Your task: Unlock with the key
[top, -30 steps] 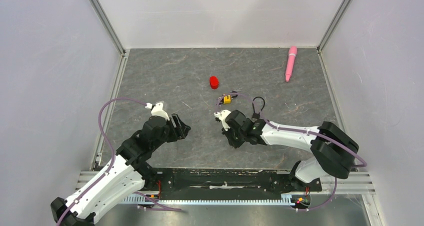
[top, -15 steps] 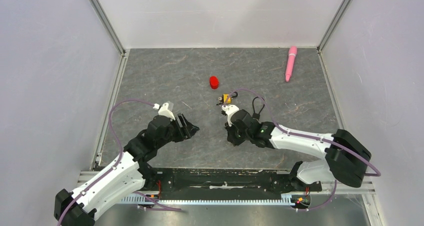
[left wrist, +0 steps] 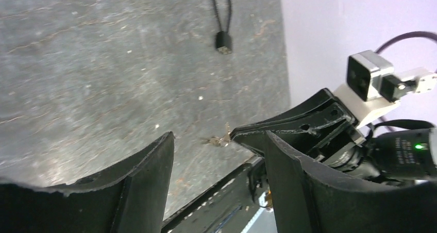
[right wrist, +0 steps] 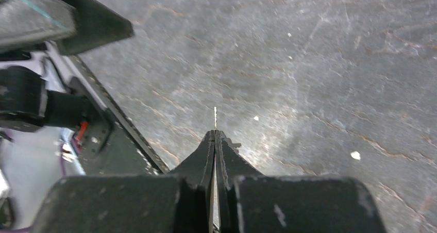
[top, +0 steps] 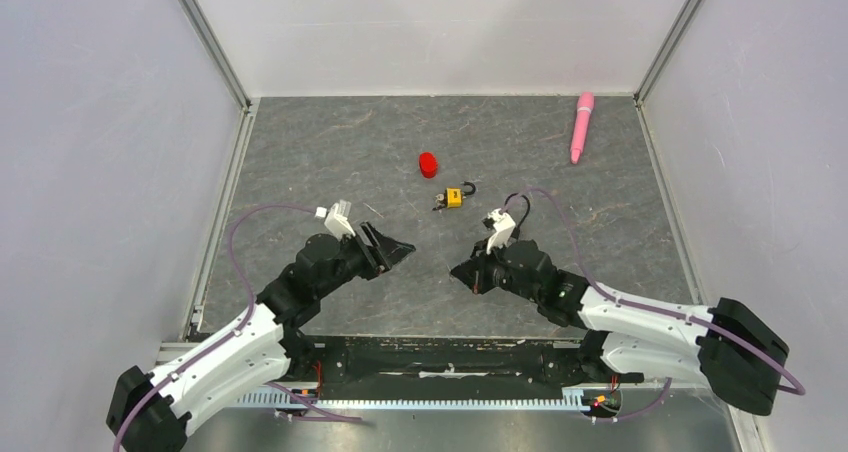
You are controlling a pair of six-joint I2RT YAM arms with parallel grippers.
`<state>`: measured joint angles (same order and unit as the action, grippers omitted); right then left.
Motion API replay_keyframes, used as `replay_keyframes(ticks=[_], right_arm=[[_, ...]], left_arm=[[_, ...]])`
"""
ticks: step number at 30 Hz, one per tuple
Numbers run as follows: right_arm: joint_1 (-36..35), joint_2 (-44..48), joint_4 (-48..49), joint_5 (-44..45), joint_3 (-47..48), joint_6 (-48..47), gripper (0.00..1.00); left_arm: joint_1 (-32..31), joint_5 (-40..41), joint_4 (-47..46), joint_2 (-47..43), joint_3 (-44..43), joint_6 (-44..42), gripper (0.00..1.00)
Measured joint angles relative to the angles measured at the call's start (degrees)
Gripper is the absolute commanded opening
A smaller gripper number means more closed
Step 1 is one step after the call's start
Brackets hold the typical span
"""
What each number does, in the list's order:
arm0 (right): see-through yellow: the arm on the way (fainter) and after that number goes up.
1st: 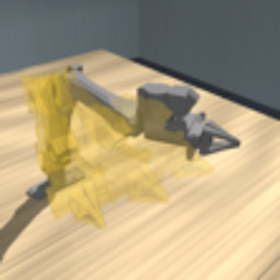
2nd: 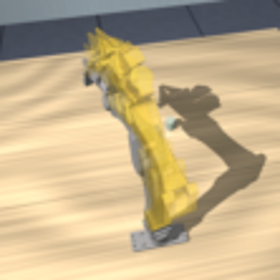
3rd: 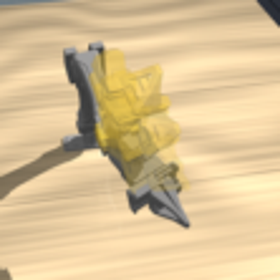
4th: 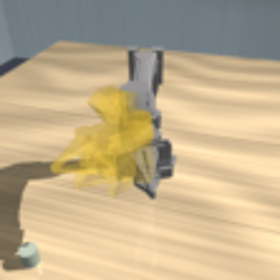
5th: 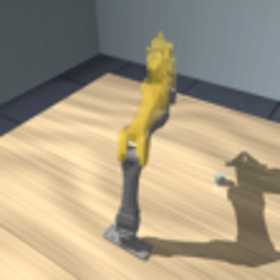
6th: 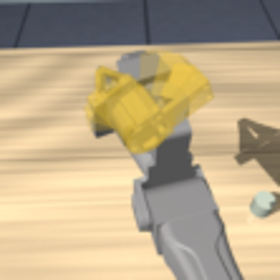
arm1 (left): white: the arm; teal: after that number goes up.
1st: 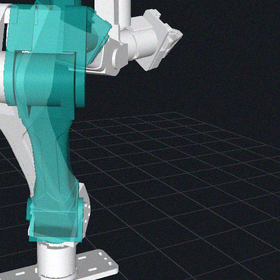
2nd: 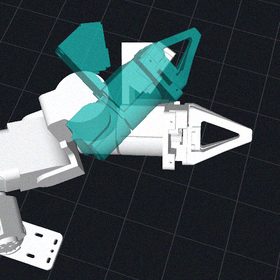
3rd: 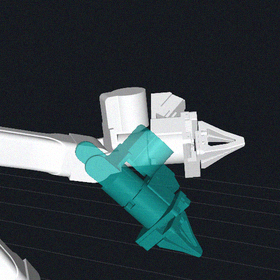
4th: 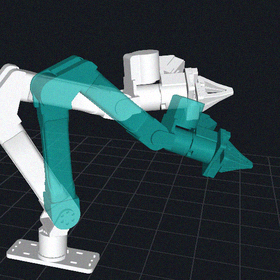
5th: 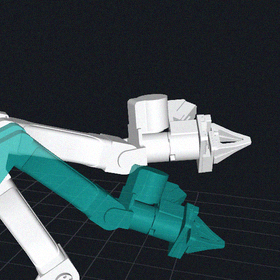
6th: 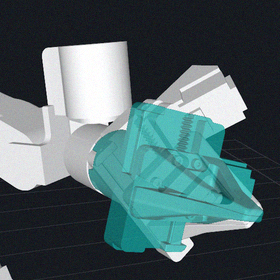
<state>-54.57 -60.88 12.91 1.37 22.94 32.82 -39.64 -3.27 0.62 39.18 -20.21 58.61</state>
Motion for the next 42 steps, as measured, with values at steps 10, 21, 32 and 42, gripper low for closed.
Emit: replay_keyframes(ticks=[10,21,32,42], right_arm=[[0.9,7.4,19.1,0.0,-7.1,7.0,0.00],[3.0,10.0,32.6,-2.9,-7.8,11.3,0.00],[3.1,9.8,39.1,-5.8,-7.8,14.8,0.00],[3.2,9.4,41.2,-6.8,-8.3,16.1,0.00]], left_arm=[[-5.4,0.0,-16.1,2.4,3.2,3.5,0.68],[-11.1,0.1,-31.9,3.9,3.8,2.0,0.66],[-13.2,-0.4,-40.4,8.9,3.7,-1.8,0.59],[-14.3,-2.6,-45.1,11.2,2.9,-3.0,0.50]])
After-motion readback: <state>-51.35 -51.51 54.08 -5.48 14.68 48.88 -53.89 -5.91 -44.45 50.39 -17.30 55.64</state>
